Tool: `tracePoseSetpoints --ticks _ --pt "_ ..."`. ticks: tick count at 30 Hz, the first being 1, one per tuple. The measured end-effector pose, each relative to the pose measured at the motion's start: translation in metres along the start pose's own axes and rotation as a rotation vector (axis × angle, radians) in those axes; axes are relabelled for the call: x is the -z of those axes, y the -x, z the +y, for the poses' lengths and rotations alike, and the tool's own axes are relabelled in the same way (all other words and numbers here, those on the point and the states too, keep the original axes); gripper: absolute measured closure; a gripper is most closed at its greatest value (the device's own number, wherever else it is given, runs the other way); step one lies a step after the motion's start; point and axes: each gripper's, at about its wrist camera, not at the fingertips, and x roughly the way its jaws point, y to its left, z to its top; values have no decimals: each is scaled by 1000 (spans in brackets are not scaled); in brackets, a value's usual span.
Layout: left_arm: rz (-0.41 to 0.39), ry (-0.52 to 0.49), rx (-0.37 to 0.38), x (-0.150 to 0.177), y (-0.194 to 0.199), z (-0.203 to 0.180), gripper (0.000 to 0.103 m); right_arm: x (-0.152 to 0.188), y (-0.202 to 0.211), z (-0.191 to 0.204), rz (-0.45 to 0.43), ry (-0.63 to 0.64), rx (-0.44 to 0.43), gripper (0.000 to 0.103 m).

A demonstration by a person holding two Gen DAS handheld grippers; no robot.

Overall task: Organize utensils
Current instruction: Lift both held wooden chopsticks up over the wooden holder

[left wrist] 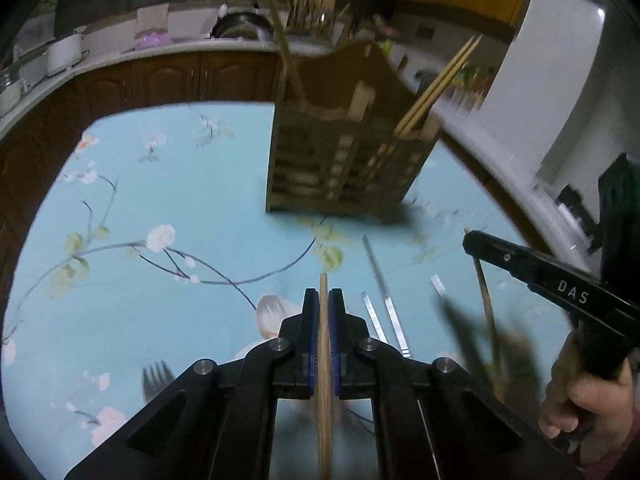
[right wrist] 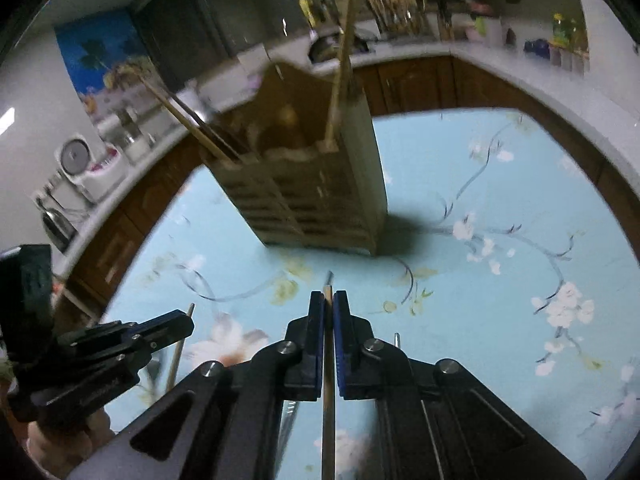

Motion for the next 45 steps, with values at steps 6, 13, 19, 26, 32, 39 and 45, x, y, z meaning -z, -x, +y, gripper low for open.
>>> tracePoseSetpoints --ticks 6,13,19,26,32,39,45 --pt "-103 2 40 2 58 -1 100 -10 49 9 -103 -5 -27 99" --pt "-187 -16 65 11 110 -1 100 -17 82 29 -194 20 -29 99" --pt "-233 -20 66 19 138 2 100 -22 99 35 -240 38 -28 99" --pt "-267 -9 73 17 146 4 100 -26 103 35 -261 31 -28 99" --pt "-277 0 63 12 141 7 100 -31 105 35 -277 33 -29 99" --pt "-297 2 58 3 137 10 100 -41 105 35 -302 33 -22 99" --pt "-344 1 50 -19 135 14 100 -63 108 34 -345 40 -12 99"
